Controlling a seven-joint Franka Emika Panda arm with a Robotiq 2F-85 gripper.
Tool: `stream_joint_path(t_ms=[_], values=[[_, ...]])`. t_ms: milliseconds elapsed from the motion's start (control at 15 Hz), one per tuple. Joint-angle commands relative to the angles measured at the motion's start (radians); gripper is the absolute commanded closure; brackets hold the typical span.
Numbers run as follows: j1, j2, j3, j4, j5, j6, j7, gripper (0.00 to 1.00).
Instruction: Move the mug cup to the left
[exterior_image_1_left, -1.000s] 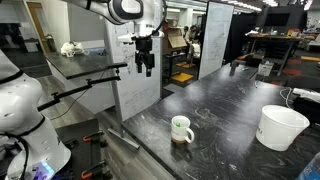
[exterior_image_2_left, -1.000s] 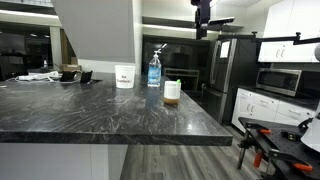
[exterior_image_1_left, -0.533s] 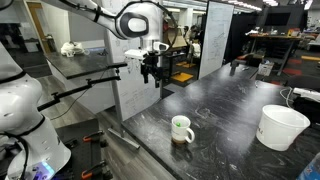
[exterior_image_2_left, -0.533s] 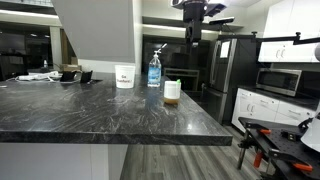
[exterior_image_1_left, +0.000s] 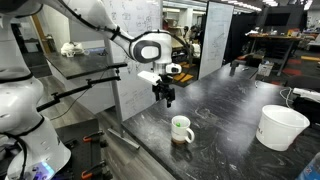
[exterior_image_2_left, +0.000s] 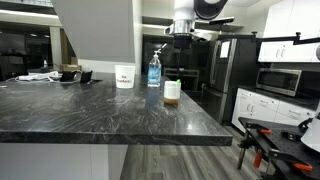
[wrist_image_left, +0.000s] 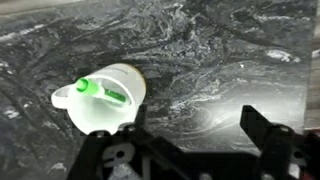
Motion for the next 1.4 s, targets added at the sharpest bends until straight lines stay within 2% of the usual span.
stream_joint_path(t_ms=[0, 533, 733, 1000, 1267, 1333], values=[[-0.023, 0.048, -0.007, 0.014, 0.003, 0.055, -0.022, 0.0], [-0.083, 0.163, -0.011, 0.088, 0.044, 0.083, -0.082, 0.0], [-0.095, 0.205, -0.008, 0.118, 0.053, 0.078, -0.099, 0.34], [-0.099, 0.254, -0.005, 0.153, 0.044, 0.07, -0.095, 0.66], [-0.094, 0.275, -0.004, 0.175, 0.031, 0.071, -0.084, 0.95], [-0.092, 0.272, -0.005, 0.176, 0.026, 0.07, -0.079, 1.0]])
